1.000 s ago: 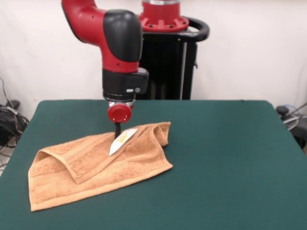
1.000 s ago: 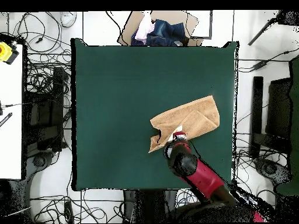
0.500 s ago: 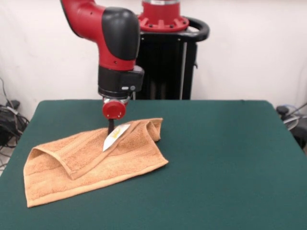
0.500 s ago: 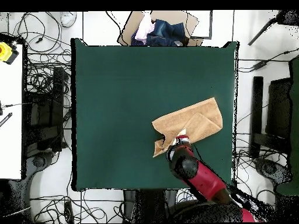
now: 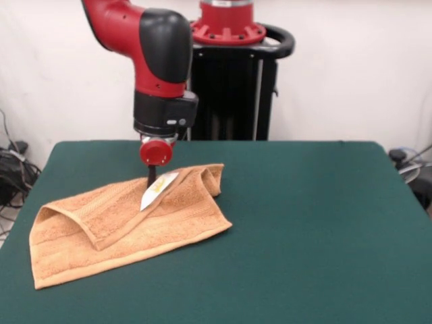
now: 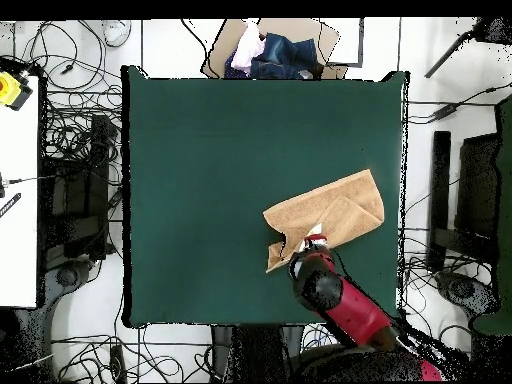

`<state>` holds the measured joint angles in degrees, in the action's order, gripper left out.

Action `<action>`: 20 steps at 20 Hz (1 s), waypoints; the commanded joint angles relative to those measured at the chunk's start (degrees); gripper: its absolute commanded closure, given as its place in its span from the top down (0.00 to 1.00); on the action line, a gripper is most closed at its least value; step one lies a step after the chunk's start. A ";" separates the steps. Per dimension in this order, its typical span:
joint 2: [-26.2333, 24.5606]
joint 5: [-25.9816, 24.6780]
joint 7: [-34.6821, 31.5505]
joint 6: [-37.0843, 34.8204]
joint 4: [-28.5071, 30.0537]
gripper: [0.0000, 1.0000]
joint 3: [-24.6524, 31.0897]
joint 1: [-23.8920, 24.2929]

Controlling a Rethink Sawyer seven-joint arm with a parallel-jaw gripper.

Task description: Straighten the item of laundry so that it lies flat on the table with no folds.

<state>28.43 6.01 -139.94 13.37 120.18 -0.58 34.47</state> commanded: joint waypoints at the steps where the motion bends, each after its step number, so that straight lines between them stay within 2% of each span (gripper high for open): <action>1: -2.63 -0.81 -4.15 0.54 -5.54 0.00 -0.72 -0.16; 6: -3.46 -1.35 -4.24 1.32 -6.23 0.00 -1.09 -0.39; 7: -3.45 -1.45 -4.41 1.42 -6.22 1.00 -1.04 -0.29; 17: -4.42 -0.67 -6.49 2.44 -6.28 1.00 0.31 0.18; 20: -4.30 0.20 -6.22 0.73 -6.72 1.00 0.14 0.07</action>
<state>27.04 5.10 -139.94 13.37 118.77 -1.00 34.94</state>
